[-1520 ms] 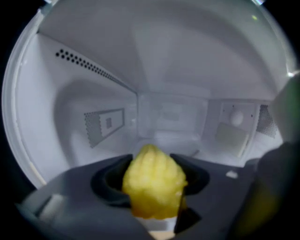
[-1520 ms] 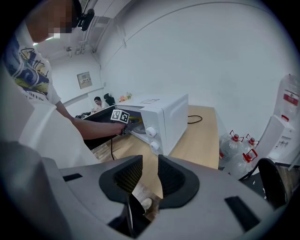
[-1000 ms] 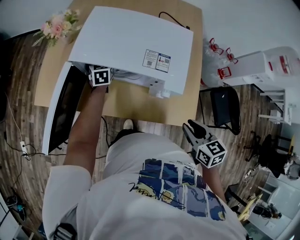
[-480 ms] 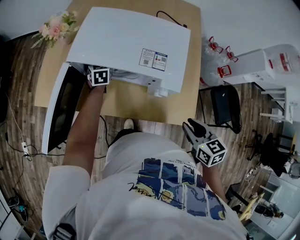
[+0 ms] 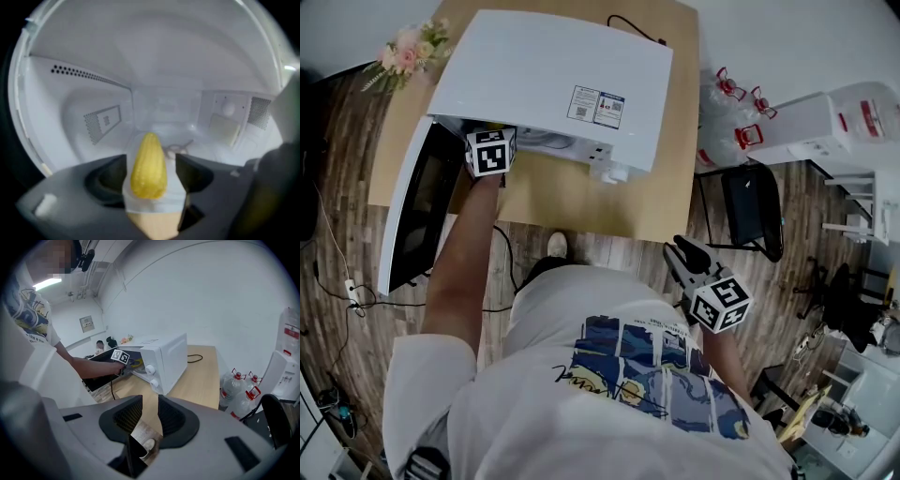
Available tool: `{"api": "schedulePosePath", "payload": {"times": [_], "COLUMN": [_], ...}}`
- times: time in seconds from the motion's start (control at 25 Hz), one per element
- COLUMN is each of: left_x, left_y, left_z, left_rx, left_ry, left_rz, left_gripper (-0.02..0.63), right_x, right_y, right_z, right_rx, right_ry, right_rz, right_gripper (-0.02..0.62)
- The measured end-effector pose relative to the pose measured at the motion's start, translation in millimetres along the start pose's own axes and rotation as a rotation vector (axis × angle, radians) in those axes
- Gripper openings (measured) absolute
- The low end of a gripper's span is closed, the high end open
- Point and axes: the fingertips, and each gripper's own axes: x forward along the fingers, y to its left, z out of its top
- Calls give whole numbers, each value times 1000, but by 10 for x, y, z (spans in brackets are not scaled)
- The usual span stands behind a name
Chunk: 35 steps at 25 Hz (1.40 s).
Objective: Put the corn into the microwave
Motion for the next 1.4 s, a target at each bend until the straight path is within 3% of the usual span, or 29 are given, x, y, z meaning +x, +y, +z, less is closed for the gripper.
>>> {"api": "schedulePosePath", "payload": {"times": [0.32, 0.56, 0.96, 1.16, 1.4], "left_x": [-457, -913, -1788, -2134, -2629], "left_y": [-38, -303, -1051, -1454, -1961], "left_z": [-173, -371, -725, -925, -993], "left_rx": [-56, -123, -141, -185, -179], "left_ry": [-7, 5, -5, -1, -23], "left_rz": [64, 84, 109, 82, 15], "left_gripper": [328, 324, 131, 61, 9], "right_x": [-269, -570, -1105, -1337, -1587], "right_y": [-23, -100, -215, -316, -363], "right_z": [-196, -352, -730, -919, -1093], "right_rx": [-15, -36, -63, -57, -74], "right_ry": [-24, -59, -103, -130, -168], "right_rz": [40, 79, 141, 152, 168], "right_gripper": [93, 60, 31, 26, 23]}}
